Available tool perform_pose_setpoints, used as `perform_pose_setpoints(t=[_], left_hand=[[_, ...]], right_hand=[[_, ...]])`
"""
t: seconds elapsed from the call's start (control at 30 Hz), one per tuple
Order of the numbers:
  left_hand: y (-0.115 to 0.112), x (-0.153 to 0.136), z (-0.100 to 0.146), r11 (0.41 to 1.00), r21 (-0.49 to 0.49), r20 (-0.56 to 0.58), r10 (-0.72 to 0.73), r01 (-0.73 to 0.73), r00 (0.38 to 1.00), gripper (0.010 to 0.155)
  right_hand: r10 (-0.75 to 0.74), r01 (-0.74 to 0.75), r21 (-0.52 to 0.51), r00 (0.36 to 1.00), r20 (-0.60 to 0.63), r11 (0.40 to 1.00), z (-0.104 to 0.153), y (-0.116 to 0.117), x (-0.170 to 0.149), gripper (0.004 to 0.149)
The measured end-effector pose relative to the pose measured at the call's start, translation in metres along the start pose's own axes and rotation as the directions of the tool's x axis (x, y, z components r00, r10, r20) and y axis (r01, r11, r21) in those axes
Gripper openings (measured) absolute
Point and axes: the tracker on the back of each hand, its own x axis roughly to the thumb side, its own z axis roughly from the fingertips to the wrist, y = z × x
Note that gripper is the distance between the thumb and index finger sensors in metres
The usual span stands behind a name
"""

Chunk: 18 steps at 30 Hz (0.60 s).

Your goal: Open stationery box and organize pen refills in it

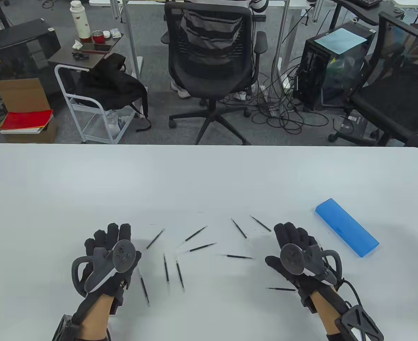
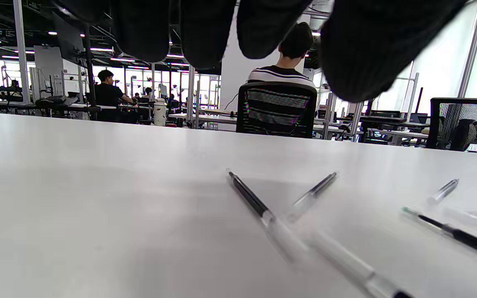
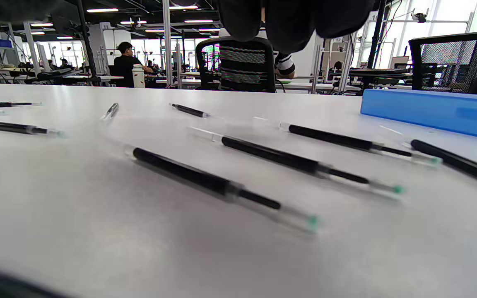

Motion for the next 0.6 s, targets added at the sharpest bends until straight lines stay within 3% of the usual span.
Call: perform_pose_setpoints(t=[0.27,0.6], left_hand=[[0.003,0.003,0.002,1.0,0.018,0.018,0.009,-0.009,1.0,0.082],[0.004,0.004,0.004,1.0,0.021,0.037,0.016,-0.017,0.999,0.081]], right_hand=[[0.02,-0.025,-0.043,0.994,-0.103,0.999,-0.002,-0.011,-0.028,0.096],[-0.025,0.024,-0.007,0.895,-0.444,1.0,0.0,-0.014,-0.132,0.097]])
